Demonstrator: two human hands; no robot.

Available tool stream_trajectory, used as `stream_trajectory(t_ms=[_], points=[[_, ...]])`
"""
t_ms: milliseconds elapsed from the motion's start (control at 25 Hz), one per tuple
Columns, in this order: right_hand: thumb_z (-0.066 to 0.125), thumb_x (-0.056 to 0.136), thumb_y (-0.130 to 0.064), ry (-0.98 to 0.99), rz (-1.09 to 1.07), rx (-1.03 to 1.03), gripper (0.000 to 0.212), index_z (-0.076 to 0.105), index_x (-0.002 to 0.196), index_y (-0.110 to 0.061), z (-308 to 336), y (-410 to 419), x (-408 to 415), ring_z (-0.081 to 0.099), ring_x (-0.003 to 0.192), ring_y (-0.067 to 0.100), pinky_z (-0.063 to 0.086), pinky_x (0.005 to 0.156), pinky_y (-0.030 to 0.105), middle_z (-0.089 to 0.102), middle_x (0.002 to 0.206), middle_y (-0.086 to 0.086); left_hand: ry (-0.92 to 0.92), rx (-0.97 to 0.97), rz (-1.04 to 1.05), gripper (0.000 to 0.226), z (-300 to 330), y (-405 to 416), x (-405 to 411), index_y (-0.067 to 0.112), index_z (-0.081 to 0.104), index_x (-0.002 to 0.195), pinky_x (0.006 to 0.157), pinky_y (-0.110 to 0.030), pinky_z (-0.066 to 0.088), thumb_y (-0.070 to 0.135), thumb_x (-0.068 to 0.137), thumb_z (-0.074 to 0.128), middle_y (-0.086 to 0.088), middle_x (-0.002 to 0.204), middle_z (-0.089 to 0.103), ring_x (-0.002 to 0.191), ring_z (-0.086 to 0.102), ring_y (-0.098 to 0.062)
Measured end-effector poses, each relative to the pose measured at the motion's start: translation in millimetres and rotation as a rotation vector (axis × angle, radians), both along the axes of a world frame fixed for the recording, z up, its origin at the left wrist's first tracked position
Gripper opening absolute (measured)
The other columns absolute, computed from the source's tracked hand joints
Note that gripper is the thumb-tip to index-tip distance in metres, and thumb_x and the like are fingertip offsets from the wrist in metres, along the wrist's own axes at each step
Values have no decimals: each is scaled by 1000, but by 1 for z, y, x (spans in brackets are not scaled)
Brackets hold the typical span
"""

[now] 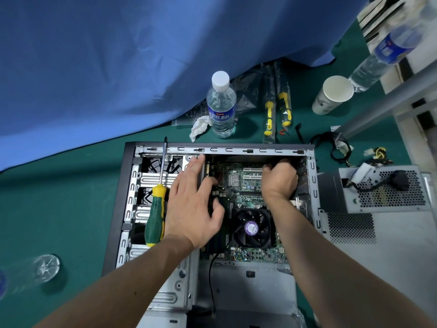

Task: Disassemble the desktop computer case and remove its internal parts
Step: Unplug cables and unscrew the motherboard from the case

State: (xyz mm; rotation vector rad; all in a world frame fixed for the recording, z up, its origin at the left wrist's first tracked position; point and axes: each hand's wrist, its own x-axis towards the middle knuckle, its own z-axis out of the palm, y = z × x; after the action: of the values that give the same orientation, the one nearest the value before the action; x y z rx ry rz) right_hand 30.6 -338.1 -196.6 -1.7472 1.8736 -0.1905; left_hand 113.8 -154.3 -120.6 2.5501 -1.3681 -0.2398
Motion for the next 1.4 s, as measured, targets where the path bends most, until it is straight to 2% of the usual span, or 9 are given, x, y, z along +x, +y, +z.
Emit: stream_trajectory(t_ms=[200, 360, 520, 720, 840, 1000, 1160, 1280, 1400], points=[[72, 87, -20, -137, -159, 74, 24, 64, 90, 3, 0, -2, 0, 69, 84, 34, 47, 63, 30, 70, 92, 20, -1, -14, -4, 37, -3, 1, 1, 17, 60, 110, 115, -39, 17, 35, 80, 51, -13, 157, 24, 147, 18, -26], [77, 82, -20, -65, -99, 59, 25, 64, 83, 2, 6, -3, 4, 67, 82, 36, 56, 65, 38, 70, 90, 22, -5, -21, -6, 37, -6, 1, 1, 16, 60, 110, 115, -41, 20, 36, 81, 51, -12, 157, 25, 147, 19, -26], [76, 82, -21, -191, -210, 98, 26, 58, 71, -6, 13, -4, 3, 64, 66, 27, 50, 55, 28, 69, 80, 15, -12, -31, -13, 36, -8, 1, 1, 16, 60, 109, 114, -40, 19, 36, 80, 51, -13, 156, 25, 146, 20, -27], [70, 87, -16, -176, -99, 215, 20, 59, 80, -1, 30, 3, -12, 68, 71, 28, 57, 61, 33, 67, 81, 13, -12, -30, -8, 36, -7, 1, 0, 16, 60, 108, 115, -41, 18, 37, 81, 50, -13, 157, 25, 146, 19, -27], [67, 90, -8, -110, -10, 360, 14, 59, 80, -2, 42, 11, -26, 67, 65, 19, 52, 50, 25, 66, 79, 10, -10, -26, -10, 36, -5, 1, 1, 16, 60, 107, 115, -39, 16, 38, 81, 50, -13, 156, 26, 146, 20, -27], [61, 92, -5, -25, 124, 425, 17, 54, 77, -5, 69, 23, -31, 70, 72, 21, 59, 64, 32, 68, 81, 10, -10, -26, -9, 34, -3, 1, 0, 17, 60, 106, 114, -38, 15, 38, 81, 49, -12, 156, 27, 145, 21, -27], [56, 95, -7, 5, 339, 418, 16, 58, 109, 1, 105, 34, -46, 70, 77, 23, 60, 69, 38, 65, 85, 8, -2, -37, -5, 33, -1, 1, 0, 17, 60, 104, 114, -41, 20, 37, 80, 49, -13, 155, 28, 143, 23, -26], [54, 96, -10, -179, 467, 137, 28, 59, 124, -9, 133, 26, -55, 68, 72, 14, 60, 67, 34, 64, 84, -4, -11, -54, 2, 30, 1, 1, -2, 16, 61, 103, 113, -38, 18, 34, 80, 52, -13, 155, 30, 140, 22, -25], [48, 100, -24, -64, 638, -319, 25, 62, 117, -12, 135, -17, -40, 56, 99, 19, 49, 91, 39, 64, 106, 2, -8, -69, 7, 29, 1, 1, -2, 16, 60, 102, 112, -40, 22, 33, 80, 52, -12, 155, 29, 139, 25, -26]])
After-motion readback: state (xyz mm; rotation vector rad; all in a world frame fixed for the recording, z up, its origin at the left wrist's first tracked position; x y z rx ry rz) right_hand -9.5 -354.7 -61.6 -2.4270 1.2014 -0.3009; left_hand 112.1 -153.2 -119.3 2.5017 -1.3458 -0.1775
